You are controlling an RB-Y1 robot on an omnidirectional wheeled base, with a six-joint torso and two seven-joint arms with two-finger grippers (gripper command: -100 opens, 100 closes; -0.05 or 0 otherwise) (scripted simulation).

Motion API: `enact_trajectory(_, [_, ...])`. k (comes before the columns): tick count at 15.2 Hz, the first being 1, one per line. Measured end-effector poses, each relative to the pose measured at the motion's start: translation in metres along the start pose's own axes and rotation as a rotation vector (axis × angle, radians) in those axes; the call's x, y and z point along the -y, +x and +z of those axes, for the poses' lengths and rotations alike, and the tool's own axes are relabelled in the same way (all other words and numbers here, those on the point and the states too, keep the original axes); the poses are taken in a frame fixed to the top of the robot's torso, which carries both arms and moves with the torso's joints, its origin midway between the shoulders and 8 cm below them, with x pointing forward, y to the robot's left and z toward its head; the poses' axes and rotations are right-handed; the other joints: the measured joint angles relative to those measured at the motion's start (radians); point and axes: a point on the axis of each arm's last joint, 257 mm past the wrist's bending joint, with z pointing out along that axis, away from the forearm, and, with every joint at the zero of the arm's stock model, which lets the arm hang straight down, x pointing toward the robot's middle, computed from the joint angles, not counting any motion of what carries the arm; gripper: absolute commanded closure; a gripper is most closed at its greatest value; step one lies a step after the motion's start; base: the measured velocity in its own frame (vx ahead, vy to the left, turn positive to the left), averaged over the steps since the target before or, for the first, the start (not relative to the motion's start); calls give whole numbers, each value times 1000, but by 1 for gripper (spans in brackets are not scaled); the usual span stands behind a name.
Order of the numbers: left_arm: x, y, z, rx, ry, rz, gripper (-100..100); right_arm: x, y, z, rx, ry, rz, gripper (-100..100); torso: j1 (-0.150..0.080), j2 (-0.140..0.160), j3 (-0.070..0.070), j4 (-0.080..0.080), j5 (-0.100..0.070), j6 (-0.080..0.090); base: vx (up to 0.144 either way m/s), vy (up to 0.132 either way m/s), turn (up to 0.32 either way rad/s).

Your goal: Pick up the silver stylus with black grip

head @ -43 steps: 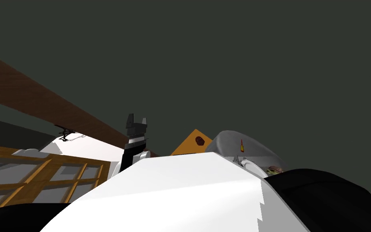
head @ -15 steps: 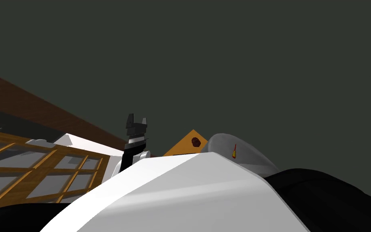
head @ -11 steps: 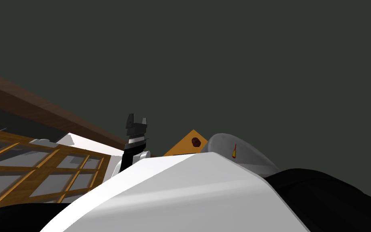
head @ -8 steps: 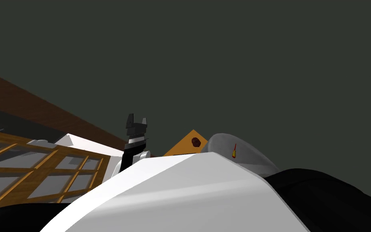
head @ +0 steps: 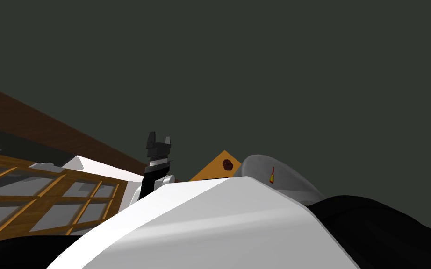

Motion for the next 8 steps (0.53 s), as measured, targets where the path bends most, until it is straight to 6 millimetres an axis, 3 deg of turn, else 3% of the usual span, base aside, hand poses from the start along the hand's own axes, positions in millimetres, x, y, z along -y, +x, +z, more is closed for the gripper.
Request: enact_trajectory(8, [0, 0, 0, 0, 0, 0, 0, -2, 7, -2, -5, -4, 0, -100, 0, 0, 0, 0, 0, 0, 4, 1, -11])
